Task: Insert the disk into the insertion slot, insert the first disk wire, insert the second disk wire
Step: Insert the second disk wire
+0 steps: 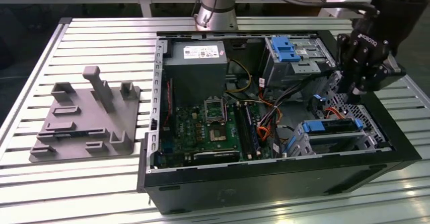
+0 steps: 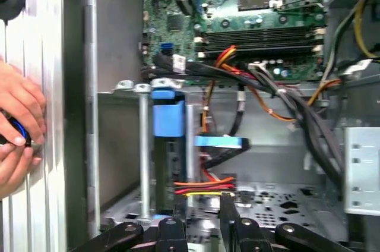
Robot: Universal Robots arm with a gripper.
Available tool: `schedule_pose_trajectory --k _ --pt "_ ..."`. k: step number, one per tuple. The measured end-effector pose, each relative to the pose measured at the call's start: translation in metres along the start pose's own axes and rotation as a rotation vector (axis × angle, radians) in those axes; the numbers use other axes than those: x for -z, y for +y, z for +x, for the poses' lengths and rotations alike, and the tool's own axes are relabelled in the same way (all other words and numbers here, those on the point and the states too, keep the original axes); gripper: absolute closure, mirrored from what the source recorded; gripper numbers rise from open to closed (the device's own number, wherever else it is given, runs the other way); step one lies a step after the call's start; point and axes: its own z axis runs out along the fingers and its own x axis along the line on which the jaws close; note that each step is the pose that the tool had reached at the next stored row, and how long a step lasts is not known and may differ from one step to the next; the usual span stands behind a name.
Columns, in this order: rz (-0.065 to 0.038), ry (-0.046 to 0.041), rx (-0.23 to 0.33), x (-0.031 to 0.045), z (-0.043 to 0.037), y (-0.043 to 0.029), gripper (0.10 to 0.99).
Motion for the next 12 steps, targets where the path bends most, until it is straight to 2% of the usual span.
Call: schedule_pose_trajectory --k 1,2,6,9,10,11,12 --pt "0.0 0.0084 0.0 0.0007 -0.0033 0.0001 0.729" --pt "0.001 0.022 0.0 0.0012 -0.0059 0.0003 0.729" --pt "0.003 0.0949 0.0 0.0024 -0.0108 0.0031 0.729" --pt "0.005 0.1488 0.001 0.0027 -0.0123 0.0081 0.729" --pt "0.005 0.1639 0.001 0.0029 -0.0128 0.0108 0.729" --pt "0.006 0.1725 0.0 0.003 -0.0133 0.0136 0.729" --pt "0.008 0.1775 0.0 0.0032 -0.0141 0.0163 0.729"
